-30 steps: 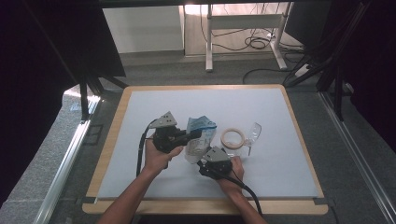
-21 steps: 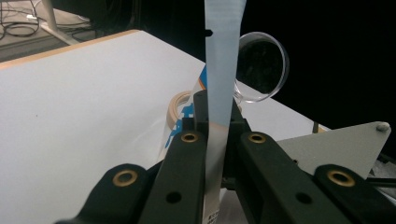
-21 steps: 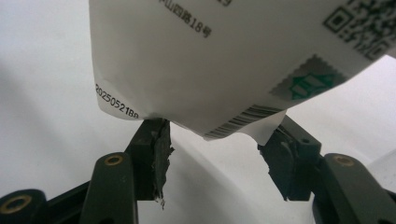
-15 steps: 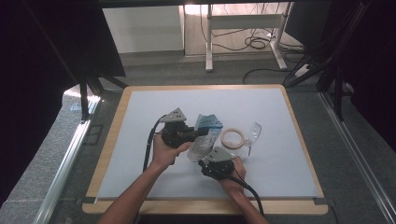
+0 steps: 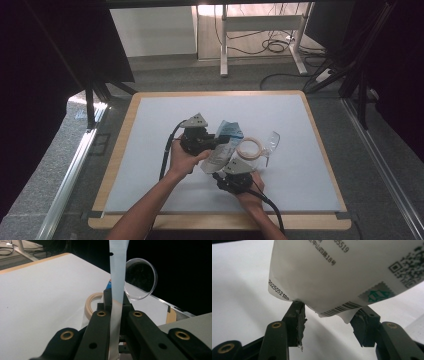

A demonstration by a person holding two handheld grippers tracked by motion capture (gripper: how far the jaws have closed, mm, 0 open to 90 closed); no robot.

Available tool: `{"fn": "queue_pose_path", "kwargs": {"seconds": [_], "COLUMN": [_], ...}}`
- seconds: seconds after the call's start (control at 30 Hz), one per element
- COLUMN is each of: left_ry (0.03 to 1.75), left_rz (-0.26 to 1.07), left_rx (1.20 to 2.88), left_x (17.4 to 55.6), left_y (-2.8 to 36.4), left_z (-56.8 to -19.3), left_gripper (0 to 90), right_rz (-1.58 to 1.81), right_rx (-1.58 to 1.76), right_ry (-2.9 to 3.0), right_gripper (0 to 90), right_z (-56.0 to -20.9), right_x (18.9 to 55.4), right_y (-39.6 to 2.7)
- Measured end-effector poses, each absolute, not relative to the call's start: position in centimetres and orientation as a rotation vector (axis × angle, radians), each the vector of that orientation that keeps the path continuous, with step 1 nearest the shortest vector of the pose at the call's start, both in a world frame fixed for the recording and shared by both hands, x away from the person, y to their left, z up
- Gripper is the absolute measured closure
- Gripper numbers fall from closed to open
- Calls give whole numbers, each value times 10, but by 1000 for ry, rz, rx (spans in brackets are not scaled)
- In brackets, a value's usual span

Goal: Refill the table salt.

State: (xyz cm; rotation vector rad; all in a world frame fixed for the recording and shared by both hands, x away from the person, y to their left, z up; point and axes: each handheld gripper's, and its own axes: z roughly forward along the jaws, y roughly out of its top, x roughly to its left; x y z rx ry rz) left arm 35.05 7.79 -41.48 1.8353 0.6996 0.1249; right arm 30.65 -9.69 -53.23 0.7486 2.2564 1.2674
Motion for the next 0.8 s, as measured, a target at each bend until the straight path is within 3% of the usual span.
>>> {"fn": "queue_pose_path", "kwargs": {"seconds": [0.47, 0.8], "left_ry": [666, 696], "left_rz": [145, 125], "left_rx": [1824, 1826], "left_x": [339, 350], "left_y": [81, 84], "left_z": [-405, -410], "left_gripper": [900, 900], "right_rz": [1199, 1228], "right_rx": [727, 708], "right_ry": [2199, 2243], "right_gripper": [440, 540], "right_z": [-534, -533], "right_x": [312, 310], "right_y": [-89, -90]}}
